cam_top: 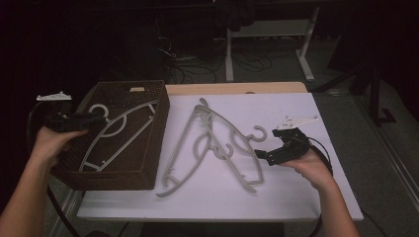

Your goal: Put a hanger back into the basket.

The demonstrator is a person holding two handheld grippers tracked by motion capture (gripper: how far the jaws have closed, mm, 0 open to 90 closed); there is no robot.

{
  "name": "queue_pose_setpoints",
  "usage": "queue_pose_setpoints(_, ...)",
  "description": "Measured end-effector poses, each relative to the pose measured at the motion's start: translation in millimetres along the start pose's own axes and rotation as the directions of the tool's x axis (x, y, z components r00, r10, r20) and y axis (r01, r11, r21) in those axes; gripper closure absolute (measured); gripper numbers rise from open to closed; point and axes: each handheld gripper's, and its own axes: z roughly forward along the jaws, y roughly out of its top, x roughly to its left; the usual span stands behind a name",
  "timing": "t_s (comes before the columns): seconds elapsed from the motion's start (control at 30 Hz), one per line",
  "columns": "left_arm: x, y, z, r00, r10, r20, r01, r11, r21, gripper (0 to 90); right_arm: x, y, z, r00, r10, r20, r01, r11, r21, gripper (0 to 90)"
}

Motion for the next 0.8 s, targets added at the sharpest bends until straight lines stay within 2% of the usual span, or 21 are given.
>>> queue_pose_setpoints(0.17,-24.7,7.2,10.5,0.9980,0.029,0.056,-0.028,0.9994,-0.022,31.6,-0.4,0.0,0.5,1.0000,-0.001,-0.002,0.001,1.000,0.000,0.2)
queue_pose_setpoints(0.3,-46.5,14.0,19.5,0.9931,0.058,0.102,-0.054,0.9978,-0.038,27.6,-1.0,0.1,0.2,1.0000,-0.001,-0.003,0.001,1.000,0.002,0.2)
queue_pose_setpoints(0.43,-72.6,18.9,31.9,0.9850,0.082,0.152,-0.075,0.9959,-0.051,24.8,-1.9,-0.2,0.5,1.0000,0.005,0.003,-0.005,1.000,0.004,0.2)
queue_pose_setpoints(0.5,-77.7,19.7,34.6,0.9831,0.089,0.160,-0.081,0.9953,-0.053,22.6,-1.7,-0.5,1.4,1.0000,0.004,0.003,-0.004,1.000,0.009,0.2)
queue_pose_setpoints(0.53,-92.3,21.6,42.0,0.9768,0.104,0.188,-0.095,0.9940,-0.055,21.7,-1.5,-0.6,2.0,1.0000,0.007,0.005,-0.007,1.000,0.013,0.2)
queue_pose_setpoints(0.67,-119.9,24.8,58.5,0.9611,0.140,0.238,-0.131,0.9899,-0.055,19.1,-0.9,-2.3,6.7,0.9997,0.020,0.012,-0.021,0.999,0.034,7.1)
queue_pose_setpoints(0.7,-127.3,25.3,64.5,0.9555,0.144,0.258,-0.134,0.9894,-0.055,18.4,-0.9,-3.2,8.6,0.9996,0.027,0.013,-0.027,0.999,0.041,9.1)
queue_pose_setpoints(0.77,-137.5,25.8,72.4,0.9498,0.149,0.275,-0.138,0.9887,-0.057,17.7,-1.9,-5.3,14.4,0.9985,0.052,0.018,-0.053,0.997,0.061,13.8)
queue_pose_setpoints(0.8,-137.5,25.8,72.4,0.9498,0.149,0.275,-0.138,0.9887,-0.057,17.2,-2.0,-6.3,16.9,0.9980,0.061,0.018,-0.062,0.996,0.070,14.8)
